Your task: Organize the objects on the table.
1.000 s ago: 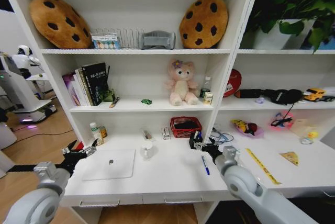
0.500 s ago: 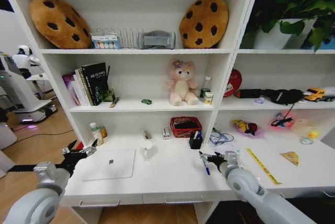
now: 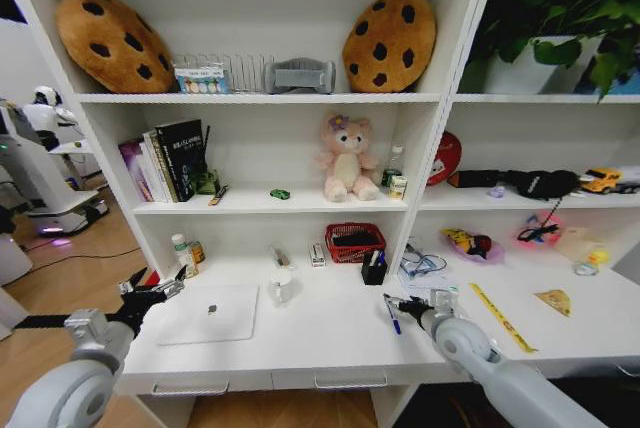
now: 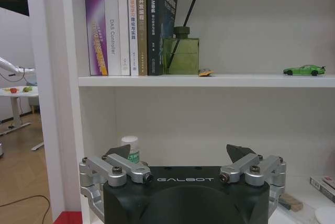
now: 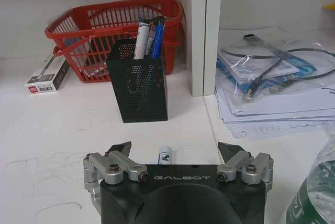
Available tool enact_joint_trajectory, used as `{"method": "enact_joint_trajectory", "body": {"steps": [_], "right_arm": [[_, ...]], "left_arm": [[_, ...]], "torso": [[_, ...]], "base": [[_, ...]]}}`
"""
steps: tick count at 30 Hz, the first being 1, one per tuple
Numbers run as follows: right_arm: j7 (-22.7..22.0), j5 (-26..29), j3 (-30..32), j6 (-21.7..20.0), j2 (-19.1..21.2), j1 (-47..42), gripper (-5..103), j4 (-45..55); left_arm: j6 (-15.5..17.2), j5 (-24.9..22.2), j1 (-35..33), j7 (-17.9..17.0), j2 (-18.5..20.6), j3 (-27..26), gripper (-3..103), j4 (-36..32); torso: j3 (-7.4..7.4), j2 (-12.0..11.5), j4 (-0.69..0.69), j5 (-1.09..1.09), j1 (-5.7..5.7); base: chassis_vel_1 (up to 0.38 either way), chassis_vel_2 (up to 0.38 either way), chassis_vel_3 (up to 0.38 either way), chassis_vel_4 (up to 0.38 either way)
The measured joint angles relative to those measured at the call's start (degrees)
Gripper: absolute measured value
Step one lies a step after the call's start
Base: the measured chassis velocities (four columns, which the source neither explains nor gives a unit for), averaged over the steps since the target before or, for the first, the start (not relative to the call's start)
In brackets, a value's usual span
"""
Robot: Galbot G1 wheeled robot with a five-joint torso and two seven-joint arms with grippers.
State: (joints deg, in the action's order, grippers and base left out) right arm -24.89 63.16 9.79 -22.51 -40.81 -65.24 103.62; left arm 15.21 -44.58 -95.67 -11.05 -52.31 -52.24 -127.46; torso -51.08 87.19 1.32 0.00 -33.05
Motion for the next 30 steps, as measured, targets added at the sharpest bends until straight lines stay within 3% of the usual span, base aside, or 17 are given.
{"method": "enact_joint_trajectory", "body": {"steps": [12, 14, 18, 19, 21, 22, 30], "right_arm": [[-0.02, -0.53, -3.95, 0.06, -1.81, 3.69, 90, -2.81], [-0.05, -0.46, -4.67, 0.01, -2.0, 4.43, 80, -3.56], [-0.01, -0.5, -5.2, 0.01, -2.12, 4.82, 75, -4.19], [-0.01, -0.54, -5.45, 0.01, -2.26, 4.98, 65, -4.58], [-0.01, -0.55, -5.55, 0.01, -2.32, 5.03, 65, -4.75], [0.0, -0.52, -5.78, 0.01, -2.43, 5.24, 54, -5.15], [-0.05, 0.28, -6.96, -0.04, -2.94, 6.55, 30, -6.9]], "left_arm": [[0.0, 0.0, 0.0, -0.01, 0.0, 0.0, 100, -0.01], [0.0, 0.0, 0.0, -0.01, 0.0, 0.0, 100, 0.0], [0.0, 0.0, 0.0, -0.01, 0.0, 0.0, 100, 0.0], [0.0, 0.0, 0.0, -0.01, 0.0, 0.0, 100, 0.0], [0.0, 0.0, 0.0, -0.01, 0.0, 0.0, 100, 0.0], [0.0, 0.0, 0.0, -0.01, 0.0, 0.0, 100, 0.0], [0.0, 0.0, 0.0, -0.01, 0.0, 0.0, 100, 0.0]], "torso": [[0.0, 0.0, 0.0, -0.01, 0.0], [0.0, 0.0, -0.01, -0.01, 0.0], [0.0, 0.0, 0.0, -0.01, 0.0], [0.0, 0.0, 0.0, 0.0, 0.0], [0.0, 0.0, 0.0, -0.01, 0.0], [0.0, 0.0, 0.0, 0.0, 0.0], [0.0, 0.0, 0.0, -0.01, 0.0]], "base": [[0.0, 0.0, 0.0, 0.0], [0.0, 0.0, 0.0, 0.0], [0.0, 0.0, 0.0, 0.0], [0.0, 0.0, 0.0, 0.0], [0.0, 0.0, 0.0, 0.0], [0.0, 0.0, 0.0, 0.0], [0.0, 0.0, 0.0, 0.0]]}}
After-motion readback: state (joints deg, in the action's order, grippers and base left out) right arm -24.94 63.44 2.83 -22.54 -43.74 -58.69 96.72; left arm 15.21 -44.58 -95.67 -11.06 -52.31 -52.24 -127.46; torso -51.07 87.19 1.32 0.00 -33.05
